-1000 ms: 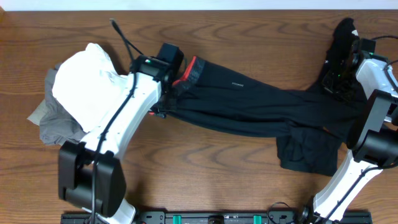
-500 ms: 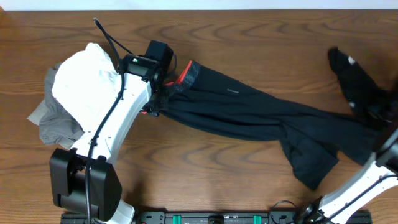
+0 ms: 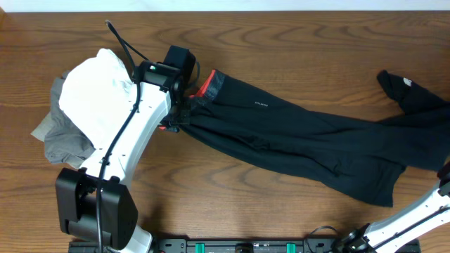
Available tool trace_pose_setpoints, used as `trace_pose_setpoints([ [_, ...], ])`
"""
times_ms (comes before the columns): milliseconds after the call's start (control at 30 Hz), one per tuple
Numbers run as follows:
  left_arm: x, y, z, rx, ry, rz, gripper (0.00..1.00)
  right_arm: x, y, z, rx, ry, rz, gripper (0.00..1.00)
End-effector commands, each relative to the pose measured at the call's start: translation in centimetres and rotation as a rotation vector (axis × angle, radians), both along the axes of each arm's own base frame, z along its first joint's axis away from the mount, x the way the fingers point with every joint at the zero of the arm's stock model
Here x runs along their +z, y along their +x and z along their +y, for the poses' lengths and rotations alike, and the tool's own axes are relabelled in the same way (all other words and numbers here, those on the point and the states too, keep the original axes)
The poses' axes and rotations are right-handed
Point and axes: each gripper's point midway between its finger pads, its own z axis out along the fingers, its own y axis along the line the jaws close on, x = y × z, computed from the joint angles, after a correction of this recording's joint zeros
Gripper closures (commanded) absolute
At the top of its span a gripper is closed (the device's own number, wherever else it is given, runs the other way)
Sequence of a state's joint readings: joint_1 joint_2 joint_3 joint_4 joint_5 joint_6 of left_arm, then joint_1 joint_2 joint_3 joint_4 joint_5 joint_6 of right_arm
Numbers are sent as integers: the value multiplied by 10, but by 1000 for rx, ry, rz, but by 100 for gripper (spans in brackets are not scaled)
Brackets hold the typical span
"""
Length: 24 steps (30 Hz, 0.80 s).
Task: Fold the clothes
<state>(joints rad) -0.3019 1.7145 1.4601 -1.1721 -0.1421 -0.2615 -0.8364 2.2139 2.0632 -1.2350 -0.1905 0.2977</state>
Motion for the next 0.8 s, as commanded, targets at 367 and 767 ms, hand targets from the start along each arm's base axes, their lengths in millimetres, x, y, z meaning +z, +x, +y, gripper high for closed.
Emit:
trace_pose_setpoints([
  [367, 90, 11, 12, -8, -24, -216, 94, 161, 52, -2, 151, -266, -495, 99],
  [767, 89, 9, 13, -8, -22, -207, 94, 119, 32, 58, 223, -87, -295, 54],
])
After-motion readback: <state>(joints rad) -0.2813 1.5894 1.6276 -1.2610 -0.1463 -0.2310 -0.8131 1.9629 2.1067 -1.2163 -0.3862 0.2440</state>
